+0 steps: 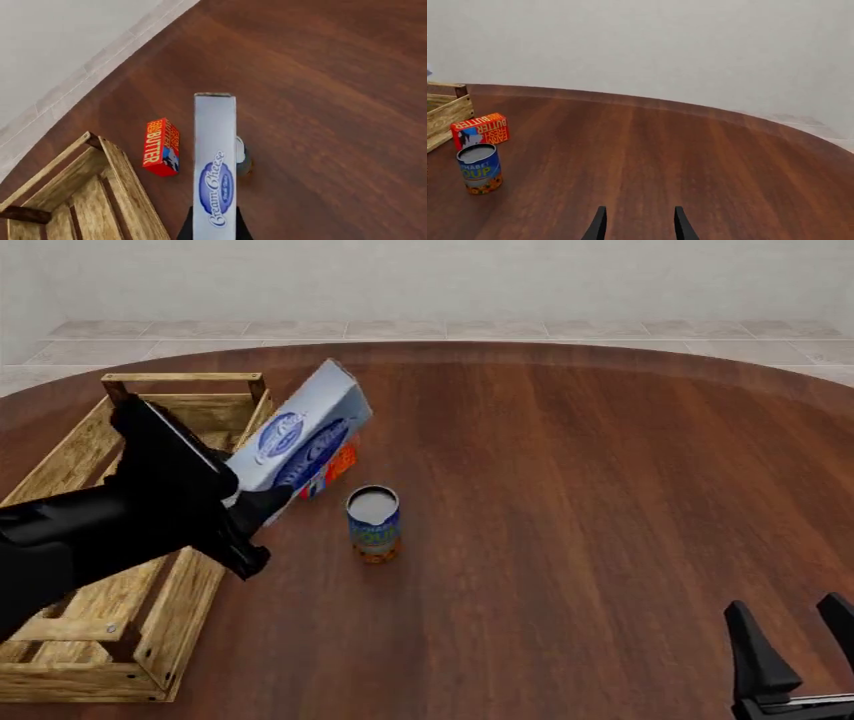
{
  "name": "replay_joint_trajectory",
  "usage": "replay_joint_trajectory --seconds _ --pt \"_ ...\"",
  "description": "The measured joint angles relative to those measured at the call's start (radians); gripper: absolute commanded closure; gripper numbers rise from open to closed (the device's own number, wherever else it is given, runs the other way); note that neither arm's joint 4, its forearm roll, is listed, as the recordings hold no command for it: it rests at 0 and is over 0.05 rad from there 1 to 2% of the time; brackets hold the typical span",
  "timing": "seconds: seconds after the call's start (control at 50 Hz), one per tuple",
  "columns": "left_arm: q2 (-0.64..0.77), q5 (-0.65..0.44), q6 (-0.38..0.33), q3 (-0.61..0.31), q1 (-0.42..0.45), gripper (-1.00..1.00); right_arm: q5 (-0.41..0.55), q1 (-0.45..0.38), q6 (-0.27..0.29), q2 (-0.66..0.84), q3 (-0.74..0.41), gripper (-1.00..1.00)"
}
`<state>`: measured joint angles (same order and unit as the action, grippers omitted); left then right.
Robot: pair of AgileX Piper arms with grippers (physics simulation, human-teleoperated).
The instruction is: Pick up the cream cheese and put it in the tray.
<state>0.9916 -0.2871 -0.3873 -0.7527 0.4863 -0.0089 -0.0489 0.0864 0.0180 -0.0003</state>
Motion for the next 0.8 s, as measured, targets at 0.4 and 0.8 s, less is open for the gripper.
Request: replay_joint_trajectory --seconds 0.4,0.8 --pt "0.028 -0.028 0.111 -0.032 -0.249 1.00 -0.021 -0.026 0.032 -0.015 -0.001 -1.00" --pt "0.105 0.038 0.148 -0.002 -0.476 1.00 -0.035 -0.043 0.062 -0.017 -0.001 -1.00"
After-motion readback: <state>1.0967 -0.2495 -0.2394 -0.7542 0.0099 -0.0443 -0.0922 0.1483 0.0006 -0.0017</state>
